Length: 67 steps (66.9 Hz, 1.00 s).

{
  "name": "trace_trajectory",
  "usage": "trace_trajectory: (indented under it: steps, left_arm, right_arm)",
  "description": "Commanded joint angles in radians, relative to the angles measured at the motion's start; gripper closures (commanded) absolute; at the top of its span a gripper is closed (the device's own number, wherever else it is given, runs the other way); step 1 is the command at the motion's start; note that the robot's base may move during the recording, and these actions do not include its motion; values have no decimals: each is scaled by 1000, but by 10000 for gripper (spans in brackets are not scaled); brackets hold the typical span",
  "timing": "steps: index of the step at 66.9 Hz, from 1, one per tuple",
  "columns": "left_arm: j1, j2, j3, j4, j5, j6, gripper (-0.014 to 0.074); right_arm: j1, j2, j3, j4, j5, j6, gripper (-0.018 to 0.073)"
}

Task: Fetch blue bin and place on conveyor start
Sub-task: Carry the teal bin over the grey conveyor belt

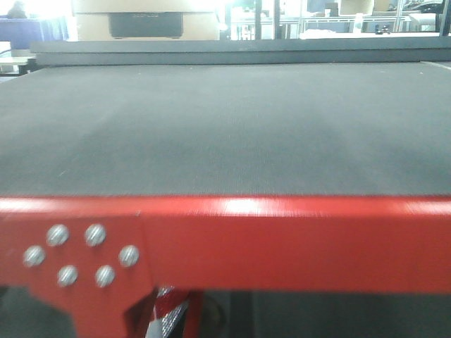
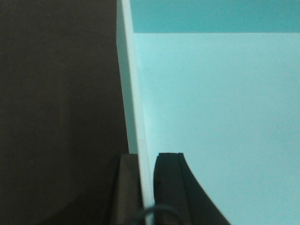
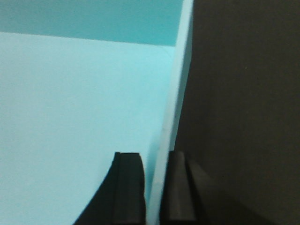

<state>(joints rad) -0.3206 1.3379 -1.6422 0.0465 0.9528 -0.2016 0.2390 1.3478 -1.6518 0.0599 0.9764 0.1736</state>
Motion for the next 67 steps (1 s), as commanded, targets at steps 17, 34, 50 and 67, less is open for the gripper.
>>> trace_trajectory:
  steps: [17,34,50,67]
  left_arm:
    - [6,-12,-7,57,-28,12,707]
    - [6,-12,-7,57,-28,12,707]
    - [6,-12,-7,57,-28,12,707]
    - [6,-12,-7,57,-28,12,707]
  right_arm:
    - [-10,-20,-10,-47,-27,-24,712]
    - [-10,-20,-10,-47,-27,-24,712]
    - [-10,-20,-10,-47,-27,-24,712]
    - [-10,-20,-10,-47,-27,-24,712]
